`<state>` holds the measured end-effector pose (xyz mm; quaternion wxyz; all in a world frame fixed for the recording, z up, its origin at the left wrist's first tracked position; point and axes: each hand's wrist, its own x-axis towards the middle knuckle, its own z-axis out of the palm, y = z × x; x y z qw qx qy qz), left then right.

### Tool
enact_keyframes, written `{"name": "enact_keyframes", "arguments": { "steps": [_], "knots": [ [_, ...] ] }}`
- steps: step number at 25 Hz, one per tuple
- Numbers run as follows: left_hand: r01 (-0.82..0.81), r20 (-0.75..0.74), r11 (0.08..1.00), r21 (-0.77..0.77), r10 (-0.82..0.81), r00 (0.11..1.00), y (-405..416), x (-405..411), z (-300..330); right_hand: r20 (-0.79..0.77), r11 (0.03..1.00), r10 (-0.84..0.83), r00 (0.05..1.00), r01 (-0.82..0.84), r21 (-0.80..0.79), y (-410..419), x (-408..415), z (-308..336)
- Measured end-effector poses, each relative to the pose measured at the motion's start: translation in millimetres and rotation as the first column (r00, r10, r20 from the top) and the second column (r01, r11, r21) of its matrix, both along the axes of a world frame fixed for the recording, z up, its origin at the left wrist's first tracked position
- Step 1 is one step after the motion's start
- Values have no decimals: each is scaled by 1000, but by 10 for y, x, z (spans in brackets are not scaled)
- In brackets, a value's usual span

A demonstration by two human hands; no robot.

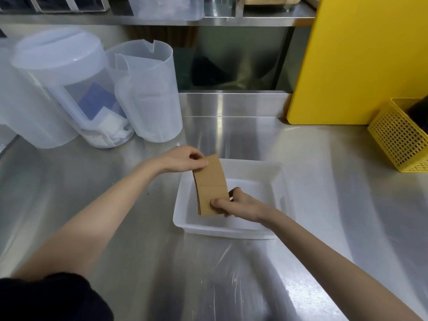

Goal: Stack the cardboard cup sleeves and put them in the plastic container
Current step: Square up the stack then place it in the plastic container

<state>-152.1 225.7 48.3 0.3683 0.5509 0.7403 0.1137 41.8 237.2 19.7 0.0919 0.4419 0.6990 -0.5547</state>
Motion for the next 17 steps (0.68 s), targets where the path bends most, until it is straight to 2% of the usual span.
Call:
{"name": "enact_keyframes", "arguments": {
  "steps": [3, 6, 8, 12, 17],
  "knots": [
    [97, -171, 995, -24, -100, 980, 47, 18, -109, -5, 993, 4, 1000, -5, -119, 1, -98, -108],
    [214, -391, 976, -26, -207, 897, 31, 61, -211, -28, 979, -23, 999, 17, -203, -22, -156, -181],
    [271, -466, 963, -12, -245, 850, 4, 81, -266, -23, 974, -32, 999, 26, -224, -40, -184, -212],
    [289, -518, 955, -66, -280, 808, -8, 94, -339, 5, 970, -29, 1000, 29, -243, -69, -242, -235],
    [297, -486, 944, -142, -328, 810, -40, 130, -363, 49, 972, 10, 999, 2, -233, -80, -267, -275]
  ]
}}
